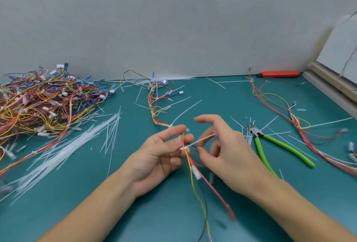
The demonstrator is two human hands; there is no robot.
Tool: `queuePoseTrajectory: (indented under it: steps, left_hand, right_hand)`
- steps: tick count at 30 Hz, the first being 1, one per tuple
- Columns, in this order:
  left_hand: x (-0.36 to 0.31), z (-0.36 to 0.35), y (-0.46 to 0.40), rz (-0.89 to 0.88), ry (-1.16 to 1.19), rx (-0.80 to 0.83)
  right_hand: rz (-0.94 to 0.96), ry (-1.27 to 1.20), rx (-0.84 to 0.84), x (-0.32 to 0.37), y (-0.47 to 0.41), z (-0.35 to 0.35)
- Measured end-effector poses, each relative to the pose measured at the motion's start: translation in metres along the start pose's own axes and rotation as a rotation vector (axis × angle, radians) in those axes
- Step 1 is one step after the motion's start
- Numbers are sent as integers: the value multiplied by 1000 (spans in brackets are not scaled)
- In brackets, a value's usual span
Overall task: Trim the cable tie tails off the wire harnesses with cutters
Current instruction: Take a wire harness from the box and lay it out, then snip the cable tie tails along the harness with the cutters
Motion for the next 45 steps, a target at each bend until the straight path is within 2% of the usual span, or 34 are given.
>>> queuePoseTrajectory:
  steps: [6,11,16,19,22,25,27,28,31,36,40,42,45]
  left_hand:
    - [0,-4,1,-119,-187,-134]
    - [2,-14,6,-153,-391,-163]
    - [2,-18,8,-195,-442,-98]
    - [4,-16,6,-219,-479,-124]
    - [4,-9,4,-209,-358,-161]
    - [0,-3,5,-167,-247,-187]
    - [0,-3,5,-154,-221,-186]
    - [0,-3,5,-158,-209,-188]
    - [-1,-3,4,-172,-164,-203]
    - [-3,0,1,-162,-81,-211]
    - [-5,2,1,-112,-3,-204]
    - [-7,2,1,-86,42,-200]
    - [-9,3,1,-50,84,-219]
  right_hand:
    - [-295,-392,14,-9,2,-11]
    - [-399,-552,-54,-9,3,-14]
    - [-363,-452,-83,-7,4,-13]
    - [-295,-362,-60,-6,5,-11]
    - [-247,-261,21,-7,2,0]
    - [-262,-73,-84,-20,-9,30]
    - [-353,193,-166,-33,-13,63]
    - [-441,356,-134,-40,-13,78]
    - [-731,604,133,-54,-4,108]
    - [-834,702,359,-51,7,119]
    - [-816,727,385,-46,8,110]
    - [-823,637,345,-49,8,108]
    - [-801,262,119,-55,4,111]
Point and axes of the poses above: each hand's wrist, its own y-axis away from the middle knuckle, its own z-axis out of the back of the hand, x = y × z, the point moved 3 cm from there along -y, towards the middle knuckle, and after that the axes turned 5 degrees about -y, right-handed, at the moved point
